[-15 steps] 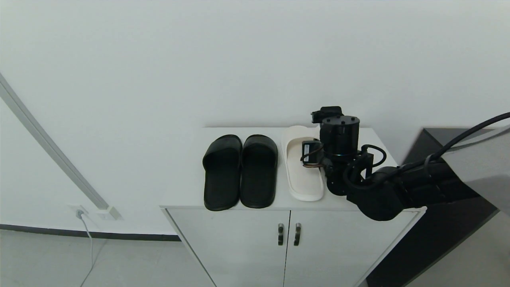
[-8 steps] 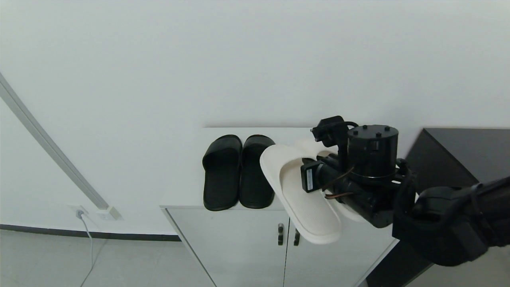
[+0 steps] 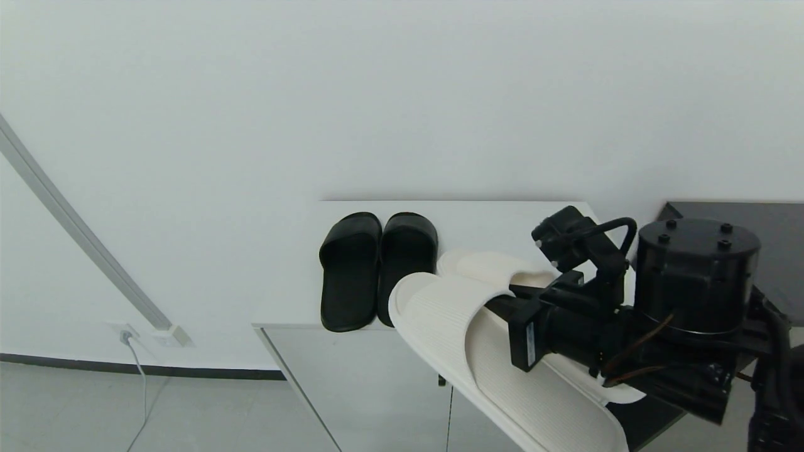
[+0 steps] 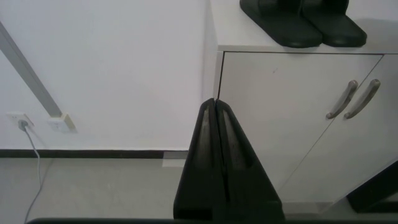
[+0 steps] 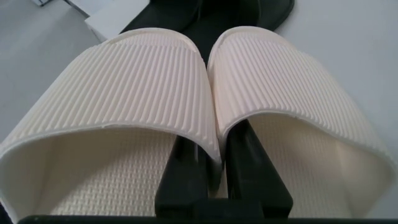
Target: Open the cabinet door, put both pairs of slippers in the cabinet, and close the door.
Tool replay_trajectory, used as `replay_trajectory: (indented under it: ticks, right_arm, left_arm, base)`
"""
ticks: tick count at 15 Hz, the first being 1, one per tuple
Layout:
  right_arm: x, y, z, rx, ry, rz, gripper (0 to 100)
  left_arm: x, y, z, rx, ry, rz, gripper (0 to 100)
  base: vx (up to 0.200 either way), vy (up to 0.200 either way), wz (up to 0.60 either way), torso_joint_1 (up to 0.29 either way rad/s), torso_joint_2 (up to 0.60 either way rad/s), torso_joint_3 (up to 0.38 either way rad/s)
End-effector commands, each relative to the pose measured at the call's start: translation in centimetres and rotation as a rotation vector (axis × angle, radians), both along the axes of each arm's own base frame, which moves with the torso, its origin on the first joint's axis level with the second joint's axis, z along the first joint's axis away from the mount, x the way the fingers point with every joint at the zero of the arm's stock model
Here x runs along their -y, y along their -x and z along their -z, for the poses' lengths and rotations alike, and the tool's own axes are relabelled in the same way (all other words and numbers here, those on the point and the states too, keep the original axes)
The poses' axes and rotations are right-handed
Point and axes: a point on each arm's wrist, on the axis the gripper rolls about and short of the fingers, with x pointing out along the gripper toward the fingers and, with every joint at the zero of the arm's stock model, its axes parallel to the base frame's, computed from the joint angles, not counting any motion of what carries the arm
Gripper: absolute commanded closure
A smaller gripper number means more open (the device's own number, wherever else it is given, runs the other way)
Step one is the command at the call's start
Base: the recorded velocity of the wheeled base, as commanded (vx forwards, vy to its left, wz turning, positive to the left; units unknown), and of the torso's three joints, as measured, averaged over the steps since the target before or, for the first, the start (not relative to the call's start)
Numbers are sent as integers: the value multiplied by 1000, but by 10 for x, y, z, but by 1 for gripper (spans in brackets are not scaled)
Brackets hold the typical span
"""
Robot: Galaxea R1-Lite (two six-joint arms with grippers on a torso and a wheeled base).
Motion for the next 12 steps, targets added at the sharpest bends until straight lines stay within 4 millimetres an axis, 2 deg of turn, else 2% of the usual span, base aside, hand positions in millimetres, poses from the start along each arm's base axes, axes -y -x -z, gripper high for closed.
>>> replay_trajectory:
  ticks: [1, 7, 12]
  right_arm:
    - [10, 13, -5, 6, -18, -24, 100]
    - [10, 14, -4, 6, -13, -37, 100]
    - [9, 15, -2, 0, -7, -40, 100]
  left_arm:
    - [0, 0, 0, -1, 1, -1, 100]
    - [0, 0, 0, -1, 1, -1, 100]
    - [0, 0, 0, 0, 1, -1, 100]
  base:
    - [0, 0, 0, 0, 0, 0]
    - [0, 0, 0, 0, 0, 0]
    - [-200, 0, 0, 2, 3, 1]
